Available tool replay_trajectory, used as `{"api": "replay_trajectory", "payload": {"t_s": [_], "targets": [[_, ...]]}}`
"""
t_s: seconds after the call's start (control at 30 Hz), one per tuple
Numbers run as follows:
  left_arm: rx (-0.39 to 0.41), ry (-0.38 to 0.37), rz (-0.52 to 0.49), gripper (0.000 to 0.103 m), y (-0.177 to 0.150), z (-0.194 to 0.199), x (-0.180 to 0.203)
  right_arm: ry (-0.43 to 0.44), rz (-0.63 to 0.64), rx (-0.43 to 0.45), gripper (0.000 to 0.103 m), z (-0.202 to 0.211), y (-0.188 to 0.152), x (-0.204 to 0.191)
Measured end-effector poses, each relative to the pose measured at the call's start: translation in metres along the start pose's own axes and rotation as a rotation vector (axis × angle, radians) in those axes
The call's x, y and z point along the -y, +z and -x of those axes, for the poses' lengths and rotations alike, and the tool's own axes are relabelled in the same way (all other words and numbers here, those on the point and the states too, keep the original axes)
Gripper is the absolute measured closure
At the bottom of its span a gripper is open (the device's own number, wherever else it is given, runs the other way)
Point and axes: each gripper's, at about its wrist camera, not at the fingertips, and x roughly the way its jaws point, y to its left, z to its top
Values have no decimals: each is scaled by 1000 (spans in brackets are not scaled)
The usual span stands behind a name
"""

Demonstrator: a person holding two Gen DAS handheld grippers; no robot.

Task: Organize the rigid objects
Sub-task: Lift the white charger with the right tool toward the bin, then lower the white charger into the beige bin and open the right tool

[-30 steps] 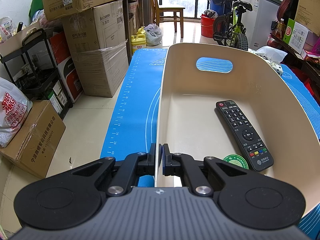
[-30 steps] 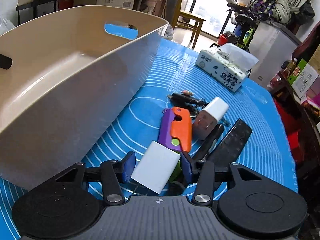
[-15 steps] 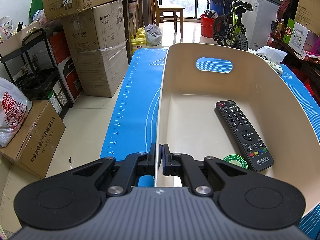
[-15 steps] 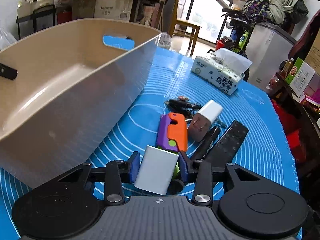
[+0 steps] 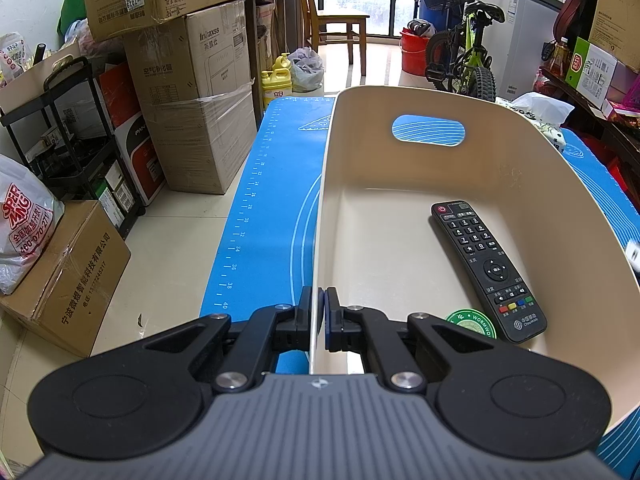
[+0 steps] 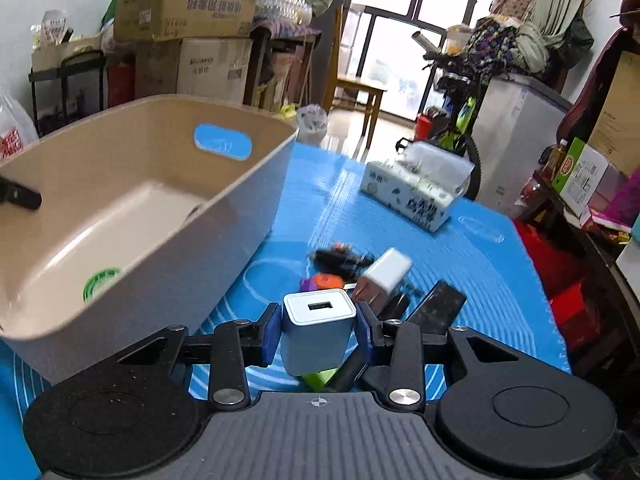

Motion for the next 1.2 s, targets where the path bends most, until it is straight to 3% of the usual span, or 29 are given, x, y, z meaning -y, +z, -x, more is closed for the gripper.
{"api": "replay_trajectory", "payload": {"t_s": [0.27,0.53,0.83,1.2], "targets": [[0,0,0,97,0,0,1,-8,11,140,59,35,42,4],[0,0,-1,97,0,0,1,77,87,197,59,36,85,-33],[0,0,-1,97,0,0,1,243,166,70,59,-6,114,-92],[-1,-1,-1,98,0,0,1,277,280,-113,59,-54,114,-139]]}}
